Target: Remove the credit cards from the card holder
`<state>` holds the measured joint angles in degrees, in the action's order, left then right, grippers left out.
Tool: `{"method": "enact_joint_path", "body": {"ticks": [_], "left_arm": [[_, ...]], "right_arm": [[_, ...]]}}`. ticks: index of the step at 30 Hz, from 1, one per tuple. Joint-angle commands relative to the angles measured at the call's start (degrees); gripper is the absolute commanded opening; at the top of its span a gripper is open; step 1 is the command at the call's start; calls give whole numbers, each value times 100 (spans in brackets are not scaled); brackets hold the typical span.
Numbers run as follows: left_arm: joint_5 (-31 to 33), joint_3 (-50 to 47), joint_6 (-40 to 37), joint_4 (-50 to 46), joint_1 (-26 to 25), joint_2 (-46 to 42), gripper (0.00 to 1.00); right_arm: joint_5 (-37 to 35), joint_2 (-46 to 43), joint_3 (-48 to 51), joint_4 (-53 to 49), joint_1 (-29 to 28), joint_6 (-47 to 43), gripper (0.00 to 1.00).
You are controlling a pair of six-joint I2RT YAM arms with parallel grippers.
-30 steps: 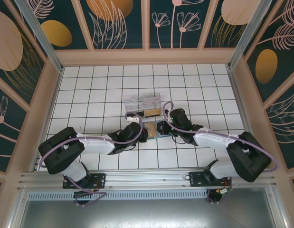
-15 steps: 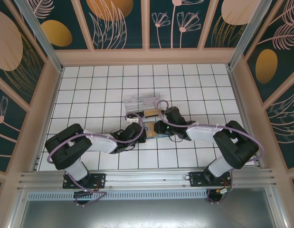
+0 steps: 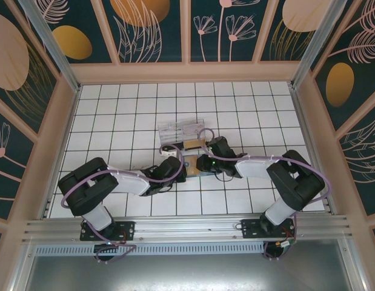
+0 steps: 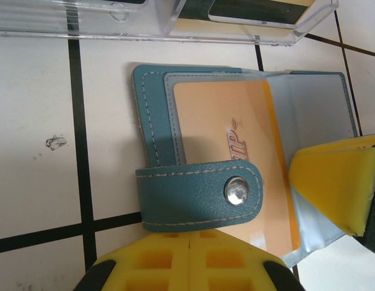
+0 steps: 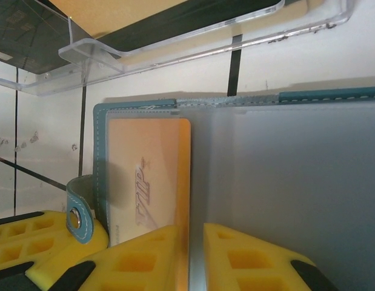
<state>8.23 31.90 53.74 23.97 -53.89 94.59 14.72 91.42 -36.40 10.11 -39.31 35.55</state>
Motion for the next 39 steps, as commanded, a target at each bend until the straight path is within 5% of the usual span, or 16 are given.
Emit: {"method": "enact_joint_path", "body": {"ticks": [1,12,19,34,39], "left_arm": [[-4,-92,77,40,36,168,0],[-67,-89,91,64,41,185,0],[-78,-40,90,6,41,202,0],[-68,6,135,-113,37,288,0],[-91,9,112,-147,36,276,0]], "right_arm": [[232,181,-139,13,31,109,20],[359,203,-114,65,37,149,18],[478,63,-12,149,102,176,0],[584,-419,409,204,587,149,0],[678,-228,415,365,591,189,19]]}}
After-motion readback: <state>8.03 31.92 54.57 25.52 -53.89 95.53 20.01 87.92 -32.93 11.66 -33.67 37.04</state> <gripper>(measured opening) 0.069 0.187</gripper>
